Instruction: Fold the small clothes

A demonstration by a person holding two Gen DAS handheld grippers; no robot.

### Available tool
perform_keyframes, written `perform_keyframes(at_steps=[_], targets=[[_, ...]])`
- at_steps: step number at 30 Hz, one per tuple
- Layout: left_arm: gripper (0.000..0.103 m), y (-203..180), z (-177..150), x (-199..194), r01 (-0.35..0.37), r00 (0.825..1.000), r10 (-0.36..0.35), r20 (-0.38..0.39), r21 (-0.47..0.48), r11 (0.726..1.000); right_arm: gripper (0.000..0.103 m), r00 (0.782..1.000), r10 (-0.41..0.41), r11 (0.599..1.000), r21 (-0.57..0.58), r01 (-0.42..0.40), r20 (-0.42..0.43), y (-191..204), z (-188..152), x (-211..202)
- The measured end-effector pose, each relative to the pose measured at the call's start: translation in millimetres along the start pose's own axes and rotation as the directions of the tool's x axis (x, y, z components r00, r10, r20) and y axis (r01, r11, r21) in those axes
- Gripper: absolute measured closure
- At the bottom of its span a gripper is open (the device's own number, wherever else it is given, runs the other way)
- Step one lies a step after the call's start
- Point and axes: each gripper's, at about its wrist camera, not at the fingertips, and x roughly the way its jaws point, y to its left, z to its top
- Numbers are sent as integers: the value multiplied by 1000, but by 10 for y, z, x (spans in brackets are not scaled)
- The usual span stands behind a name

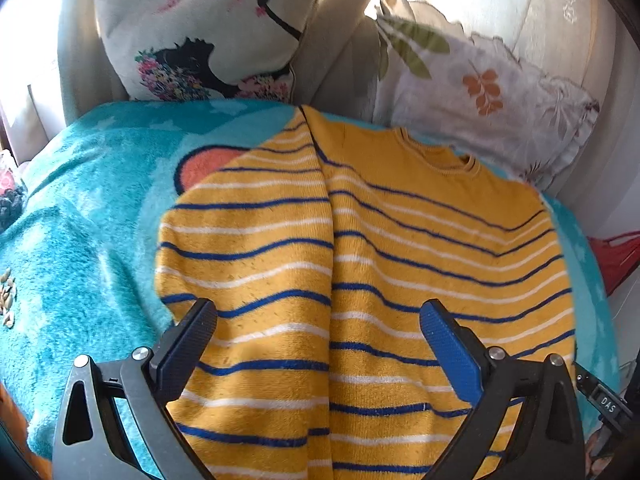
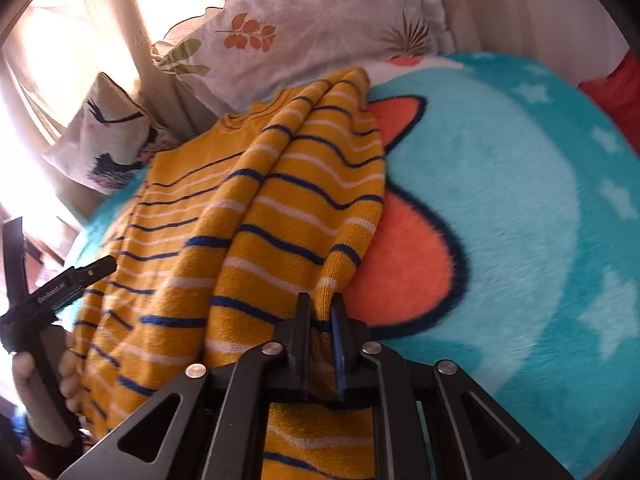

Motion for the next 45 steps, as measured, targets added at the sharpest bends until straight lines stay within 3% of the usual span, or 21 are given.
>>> perform_keyframes(at_steps=[5, 6, 9, 10, 11, 12, 14, 15, 16, 21, 23, 24, 25, 26, 30, 33, 36, 38, 40, 42, 45], targets=[[2, 288, 204, -284, -34, 997, 38, 70, -50, 998, 95, 984, -136, 989, 71, 128, 117, -378, 255, -445], [2, 354, 222, -277, -42, 997, 47, 69, -61, 997, 95, 964, -212, 976, 82, 201, 159, -497, 317, -545], [2, 587, 232, -137, -65, 997, 69, 34, -104, 992, 95, 840, -499, 866, 104, 488, 211, -755, 457, -682], [2, 647, 208, -76, -71, 997, 73, 14, -117, 991, 93, 820, -537, 844, 111, 525, 200, -806, 475, -682], [2, 720, 171, -34, -73, 997, 73, -3, -127, 989, 91, 823, -539, 842, 134, 523, 180, -874, 470, -691], [2, 776, 155, 29, -77, 997, 75, -19, -135, 988, 89, 843, -508, 860, 166, 483, 178, -919, 446, -732], [2, 873, 123, 159, -92, 995, 86, -51, -145, 985, 75, 868, -460, 883, 199, 425, 186, -938, 397, -762], [2, 908, 114, 227, -98, 994, 90, -63, -148, 984, 62, 873, -449, 888, 203, 412, 191, -921, 365, -760], [2, 931, 115, 300, -101, 993, 91, -73, -149, 984, 59, 874, -443, 891, 204, 405, 198, -893, 336, -753], [4, 899, 141, 586, -101, 989, 87, -118, -119, 988, 59, 888, -410, 908, 184, 376, 209, -700, 270, -690], [59, 828, 182, 571, -107, 990, 99, -100, -73, 992, 58, 890, -402, 913, 171, 370, 217, -635, 262, -663], [94, 848, 213, 604, -107, 986, 97, -134, -74, 992, 58, 887, -403, 913, 167, 372, 225, -617, 272, -658], [97, 915, 262, 613, -96, 986, 79, -147, -109, 989, 58, 882, -407, 912, 166, 375, 238, -580, 280, -670], [97, 999, 328, 613, -90, 986, 68, -150, -141, 986, 58, 876, -411, 910, 172, 377, 253, -554, 297, -688], [98, 1300, 614, 532, -256, 965, 244, -92, -161, 953, 58, 868, -389, 920, 173, 351, 308, -429, 324, -785], [97, 1512, 755, 516, -308, 951, 298, -79, -189, 933, 58, 876, -375, 927, 125, 354, 303, -281, 321, -714], [96, 1602, 763, 473, -303, 953, 294, -74, -198, 932, 54, 924, -297, 954, 52, 294, 242, -126, 259, -518], [96, 1583, 689, 342, -289, 957, 284, -53, -193, 938, 49, 969, -193, 981, 1, 195, 156, -35, 174, -359], [93, 1523, 620, 193, -232, 973, 229, -39, -191, 954, 49, 996, -68, 997, -34, 70, 58, 58, 49, -216], [84, 1442, 532, 22, -178, 984, 179, -13, -186, 966, 49, 999, 6, 998, -69, -8, -38, 159, -99, -91], [63, 1300, 363, -258, -138, 989, 146, 34, -172, 975, 48, 994, -10, 988, -152, -6, -106, 344, -331, 17]])
